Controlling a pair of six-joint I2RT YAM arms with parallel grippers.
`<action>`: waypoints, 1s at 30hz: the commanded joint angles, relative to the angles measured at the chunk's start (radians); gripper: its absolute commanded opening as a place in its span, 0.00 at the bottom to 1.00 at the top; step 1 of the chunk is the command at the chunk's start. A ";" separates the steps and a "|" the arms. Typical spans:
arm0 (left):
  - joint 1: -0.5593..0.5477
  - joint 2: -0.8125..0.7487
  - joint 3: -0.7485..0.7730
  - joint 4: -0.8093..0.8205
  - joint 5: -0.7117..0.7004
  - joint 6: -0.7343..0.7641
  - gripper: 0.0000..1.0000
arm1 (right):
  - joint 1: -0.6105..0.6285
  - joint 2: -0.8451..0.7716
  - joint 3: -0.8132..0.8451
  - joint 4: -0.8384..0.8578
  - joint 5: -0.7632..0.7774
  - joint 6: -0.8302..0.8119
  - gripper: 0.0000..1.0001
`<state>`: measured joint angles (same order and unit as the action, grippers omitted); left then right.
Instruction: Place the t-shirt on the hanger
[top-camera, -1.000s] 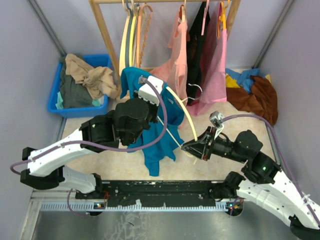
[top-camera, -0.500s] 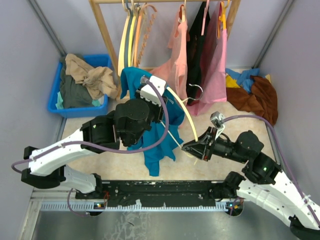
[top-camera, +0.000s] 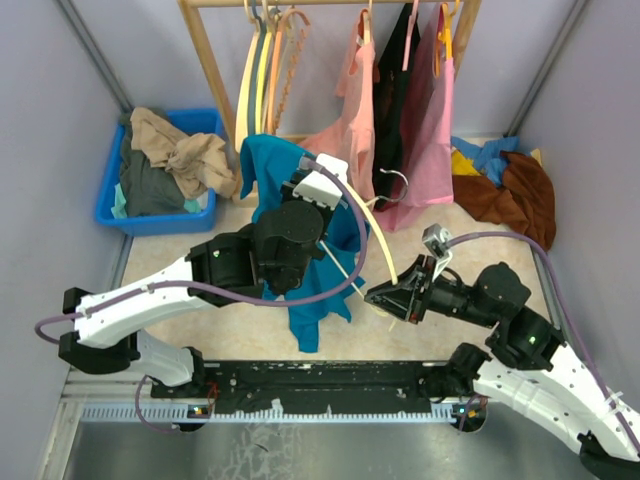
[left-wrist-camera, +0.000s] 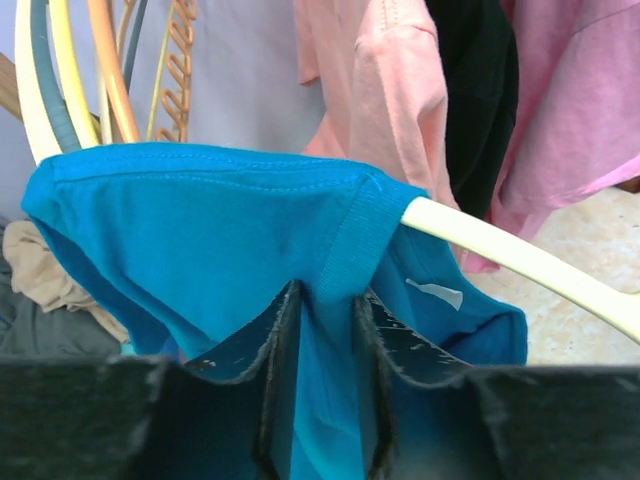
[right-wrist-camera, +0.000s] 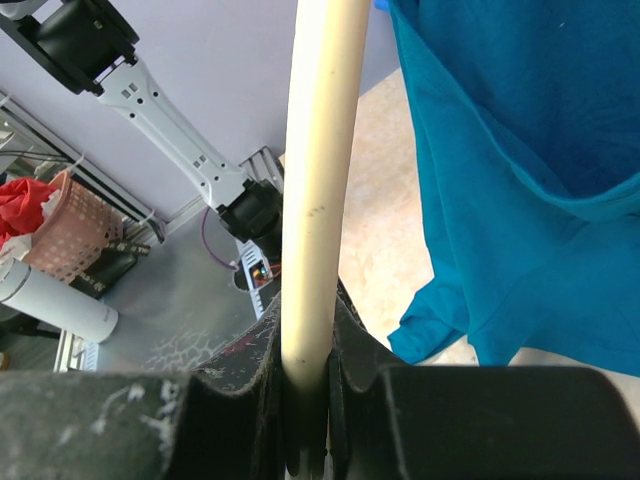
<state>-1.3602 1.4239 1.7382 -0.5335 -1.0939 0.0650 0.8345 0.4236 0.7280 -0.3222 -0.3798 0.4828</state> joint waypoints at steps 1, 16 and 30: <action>-0.007 -0.017 -0.002 0.069 -0.059 0.052 0.26 | -0.003 -0.025 0.067 0.112 -0.014 -0.024 0.00; -0.094 0.003 0.084 0.107 0.045 0.096 0.00 | -0.004 -0.029 0.046 0.119 -0.023 -0.029 0.00; -0.220 0.109 0.239 0.017 0.065 0.070 0.00 | -0.004 0.039 0.085 0.160 -0.035 -0.063 0.00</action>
<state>-1.5425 1.5154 1.9118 -0.4862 -1.0576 0.1558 0.8345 0.4454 0.7372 -0.2913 -0.3950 0.4541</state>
